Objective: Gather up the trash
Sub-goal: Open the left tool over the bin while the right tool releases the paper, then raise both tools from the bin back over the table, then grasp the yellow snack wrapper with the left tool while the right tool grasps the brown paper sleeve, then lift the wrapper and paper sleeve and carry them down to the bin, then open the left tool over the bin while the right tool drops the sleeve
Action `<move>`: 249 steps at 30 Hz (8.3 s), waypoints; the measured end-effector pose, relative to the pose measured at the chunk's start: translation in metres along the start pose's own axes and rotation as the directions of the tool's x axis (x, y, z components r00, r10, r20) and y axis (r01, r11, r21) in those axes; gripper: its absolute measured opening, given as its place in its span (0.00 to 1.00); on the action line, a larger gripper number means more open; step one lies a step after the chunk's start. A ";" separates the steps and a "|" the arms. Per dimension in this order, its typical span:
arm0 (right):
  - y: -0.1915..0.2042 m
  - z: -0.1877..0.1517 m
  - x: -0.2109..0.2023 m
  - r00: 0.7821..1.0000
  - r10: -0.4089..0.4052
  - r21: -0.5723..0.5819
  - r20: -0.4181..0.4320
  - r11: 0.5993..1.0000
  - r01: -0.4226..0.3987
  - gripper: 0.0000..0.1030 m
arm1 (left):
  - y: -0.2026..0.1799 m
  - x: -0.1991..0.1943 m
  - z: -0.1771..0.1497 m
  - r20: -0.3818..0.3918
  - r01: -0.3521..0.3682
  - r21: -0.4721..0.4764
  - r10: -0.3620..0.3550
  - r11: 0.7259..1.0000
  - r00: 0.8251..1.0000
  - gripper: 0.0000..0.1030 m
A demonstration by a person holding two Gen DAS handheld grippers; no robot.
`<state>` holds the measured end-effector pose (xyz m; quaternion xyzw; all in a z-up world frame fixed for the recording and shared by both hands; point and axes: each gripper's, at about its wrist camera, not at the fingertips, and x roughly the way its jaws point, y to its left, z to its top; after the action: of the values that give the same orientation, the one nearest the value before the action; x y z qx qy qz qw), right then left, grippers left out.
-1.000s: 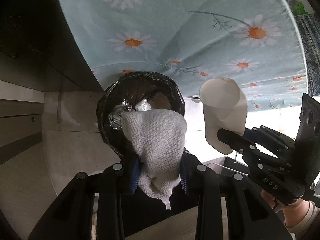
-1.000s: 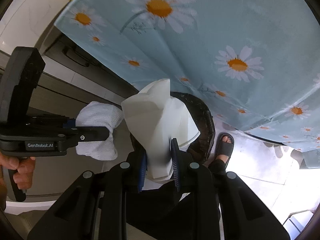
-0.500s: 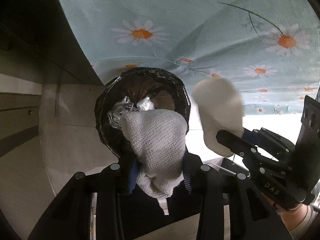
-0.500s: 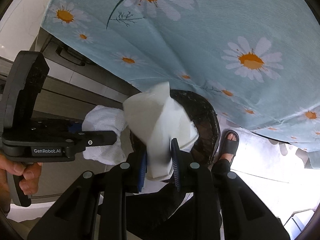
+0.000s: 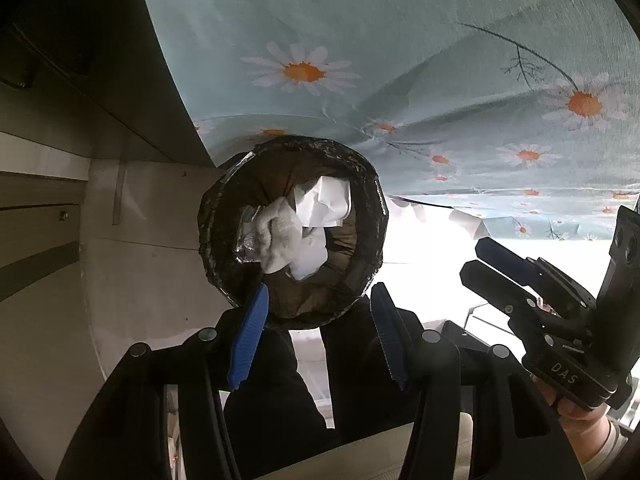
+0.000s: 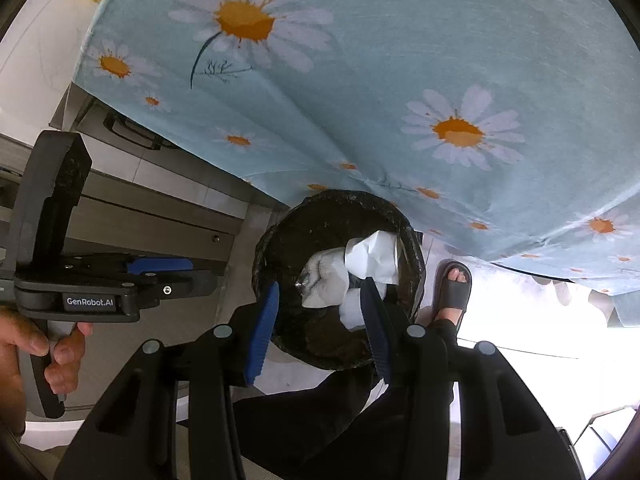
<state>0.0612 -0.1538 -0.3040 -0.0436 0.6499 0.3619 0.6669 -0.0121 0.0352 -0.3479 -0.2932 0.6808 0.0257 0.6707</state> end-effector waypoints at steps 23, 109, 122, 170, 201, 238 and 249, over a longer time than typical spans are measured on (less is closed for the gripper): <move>0.032 -0.002 -0.094 0.986 -0.021 -0.025 0.164 0.999 0.025 0.54 | -0.040 -0.081 -0.013 0.147 -0.002 0.121 -0.016 0.993 0.989 0.50; -0.090 0.293 -0.165 0.941 0.042 0.001 0.335 0.999 -0.045 0.44 | -0.146 -0.160 0.277 0.397 -0.309 0.149 0.229 0.939 0.889 0.38; -0.092 0.281 -0.175 0.933 0.034 0.008 0.357 0.999 -0.040 0.44 | -0.147 -0.169 0.261 0.425 -0.266 0.156 0.178 0.951 0.887 0.24; -0.003 0.113 -0.240 0.870 -0.013 -0.007 0.492 1.000 0.018 0.44 | -0.152 -0.212 0.070 0.509 -0.211 0.315 0.023 0.925 0.861 0.14; 0.058 0.021 -0.152 0.950 0.027 -0.027 0.310 0.999 -0.020 0.44 | -0.082 -0.133 -0.027 0.309 -0.121 0.323 0.016 0.939 0.951 0.14; 0.004 -0.013 0.006 0.999 0.007 0.187 -0.040 0.982 0.001 0.45 | -0.011 0.012 -0.017 -0.020 -0.116 0.194 0.122 0.974 0.992 0.17; -0.007 -0.008 -0.003 0.999 0.037 0.239 -0.006 0.970 -0.034 0.56 | -0.013 0.009 -0.011 -0.015 -0.142 0.199 0.148 0.970 0.989 0.46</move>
<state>0.0586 -0.1641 -0.3057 0.0465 0.6930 0.2926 0.6572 -0.0161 0.0162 -0.3505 -0.1750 0.7095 0.0026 0.6827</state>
